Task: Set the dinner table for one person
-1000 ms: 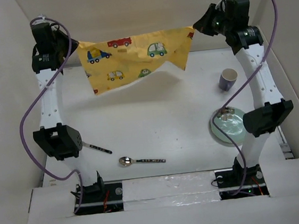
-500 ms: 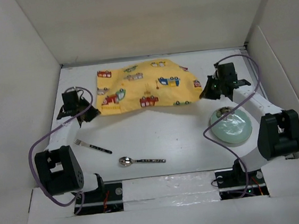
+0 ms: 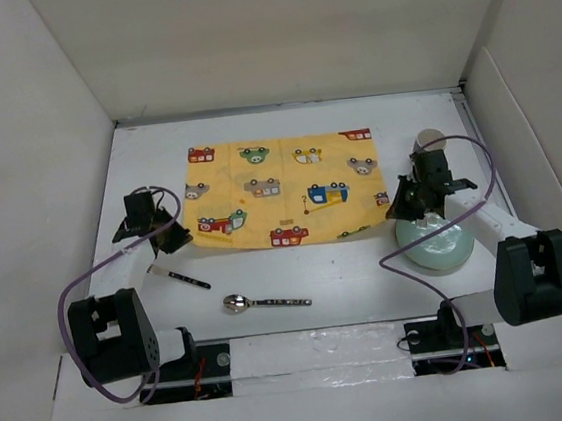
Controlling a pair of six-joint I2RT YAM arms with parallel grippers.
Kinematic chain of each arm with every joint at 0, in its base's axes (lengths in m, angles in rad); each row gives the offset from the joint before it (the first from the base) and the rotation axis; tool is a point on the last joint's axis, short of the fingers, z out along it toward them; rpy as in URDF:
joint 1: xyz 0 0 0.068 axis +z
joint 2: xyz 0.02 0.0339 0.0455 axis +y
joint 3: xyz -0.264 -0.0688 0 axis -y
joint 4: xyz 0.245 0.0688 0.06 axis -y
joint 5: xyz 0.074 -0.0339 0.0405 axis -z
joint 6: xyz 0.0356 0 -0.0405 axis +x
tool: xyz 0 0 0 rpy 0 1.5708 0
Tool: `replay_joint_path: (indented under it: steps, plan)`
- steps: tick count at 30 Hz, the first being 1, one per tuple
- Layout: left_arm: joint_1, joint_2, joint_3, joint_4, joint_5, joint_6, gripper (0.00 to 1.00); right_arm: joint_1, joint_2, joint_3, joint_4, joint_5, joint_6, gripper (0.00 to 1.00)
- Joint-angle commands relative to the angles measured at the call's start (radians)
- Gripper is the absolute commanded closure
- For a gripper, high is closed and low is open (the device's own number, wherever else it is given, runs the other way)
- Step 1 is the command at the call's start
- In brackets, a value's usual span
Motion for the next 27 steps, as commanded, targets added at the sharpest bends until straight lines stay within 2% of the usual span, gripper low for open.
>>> replay_joint_path:
  steps: [1,12,15,16,17,19,20,22,24,25,26,27]
  plan:
    - [-0.017,-0.061,-0.014,-0.049,-0.028,0.017,1.0,-0.02,-0.049,-0.048,-0.007,0.017,-0.011,1.0]
    - [-0.017,-0.118,0.036,-0.149,-0.054,0.008,1.0,-0.04,-0.032,-0.06,-0.011,0.003,-0.028,0.97]
    - [-0.017,-0.119,0.047,-0.158,-0.049,0.017,0.84,-0.04,-0.032,-0.042,-0.023,-0.003,-0.031,0.87]
    - [-0.017,-0.122,0.052,-0.161,-0.042,0.017,0.81,-0.04,-0.034,-0.023,-0.03,-0.001,-0.031,0.78]
    - [-0.017,-0.125,0.058,-0.164,-0.042,0.016,0.73,-0.04,-0.036,-0.015,-0.04,0.002,-0.033,0.73]
    - [-0.017,-0.14,0.07,-0.162,-0.032,0.022,0.65,-0.04,-0.046,0.003,-0.051,0.017,-0.028,0.64]
    - [-0.017,-0.148,0.085,-0.164,-0.029,0.023,0.59,-0.04,-0.051,0.026,-0.066,0.028,-0.019,0.54]
    - [-0.017,-0.168,0.105,-0.164,0.003,0.029,0.58,-0.052,-0.081,0.04,-0.077,0.089,0.016,0.49]
    - [-0.029,-0.182,0.135,-0.162,0.024,0.031,0.6,-0.079,-0.12,0.037,-0.083,0.141,0.092,0.48]
    - [-0.029,-0.197,0.139,-0.161,0.061,0.029,0.6,-0.117,-0.175,0.029,-0.083,0.196,0.123,0.62]
    - [-0.029,-0.205,0.145,-0.155,0.081,0.028,0.65,-0.138,-0.207,-0.004,-0.076,0.238,0.16,0.84]
    - [-0.029,-0.213,0.142,-0.149,0.127,0.028,0.72,-0.161,-0.238,-0.021,-0.071,0.271,0.22,1.0]
